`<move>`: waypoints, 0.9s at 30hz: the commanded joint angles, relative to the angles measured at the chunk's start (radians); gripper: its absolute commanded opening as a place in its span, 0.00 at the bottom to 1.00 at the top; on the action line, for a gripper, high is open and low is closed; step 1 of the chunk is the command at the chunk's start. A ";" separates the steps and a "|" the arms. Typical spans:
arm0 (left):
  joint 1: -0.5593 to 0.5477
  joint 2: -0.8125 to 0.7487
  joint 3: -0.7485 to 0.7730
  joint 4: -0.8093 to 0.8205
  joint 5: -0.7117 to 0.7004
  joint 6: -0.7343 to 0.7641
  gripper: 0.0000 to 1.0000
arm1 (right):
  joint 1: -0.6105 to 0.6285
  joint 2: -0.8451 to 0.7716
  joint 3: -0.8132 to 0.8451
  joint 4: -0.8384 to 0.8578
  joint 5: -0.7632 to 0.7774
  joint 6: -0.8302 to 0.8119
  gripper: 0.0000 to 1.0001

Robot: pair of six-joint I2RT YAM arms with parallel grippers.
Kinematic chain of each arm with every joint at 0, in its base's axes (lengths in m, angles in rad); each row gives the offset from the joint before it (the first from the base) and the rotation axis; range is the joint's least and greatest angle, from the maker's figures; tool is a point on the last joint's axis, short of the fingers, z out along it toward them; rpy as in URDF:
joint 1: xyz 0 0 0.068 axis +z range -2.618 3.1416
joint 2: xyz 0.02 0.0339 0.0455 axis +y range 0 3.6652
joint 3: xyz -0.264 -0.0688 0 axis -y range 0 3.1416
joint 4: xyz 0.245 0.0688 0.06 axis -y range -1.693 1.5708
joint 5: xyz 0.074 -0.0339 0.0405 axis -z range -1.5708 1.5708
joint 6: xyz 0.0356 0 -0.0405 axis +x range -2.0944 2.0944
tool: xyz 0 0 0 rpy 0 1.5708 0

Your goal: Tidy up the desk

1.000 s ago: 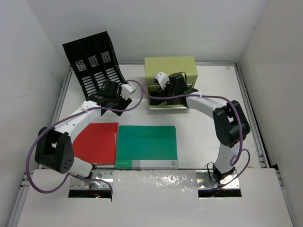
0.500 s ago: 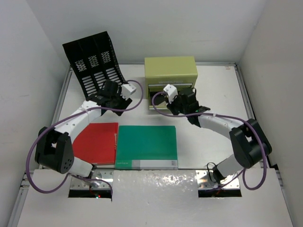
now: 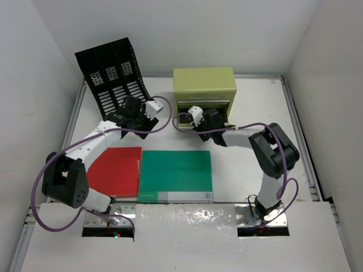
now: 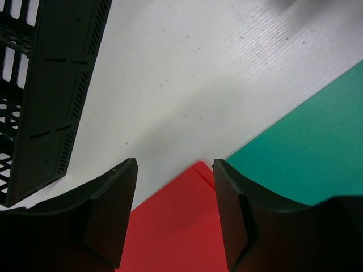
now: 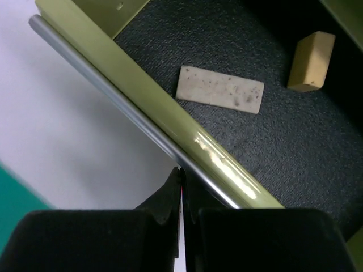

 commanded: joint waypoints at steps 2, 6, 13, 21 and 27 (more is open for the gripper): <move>0.009 0.001 0.008 0.030 0.015 0.003 0.54 | -0.002 0.041 0.111 0.108 0.222 -0.080 0.00; 0.009 0.015 0.008 0.030 0.020 0.006 0.54 | -0.005 0.073 0.128 0.203 0.309 -0.149 0.00; 0.009 0.036 0.007 0.030 0.017 0.010 0.54 | -0.011 0.159 0.177 0.295 0.363 -0.204 0.00; 0.009 0.043 0.013 0.024 0.013 0.012 0.54 | -0.011 0.173 0.166 0.396 0.437 -0.198 0.00; 0.009 0.044 0.022 0.015 0.007 0.012 0.54 | -0.012 0.180 0.177 0.436 0.464 -0.166 0.00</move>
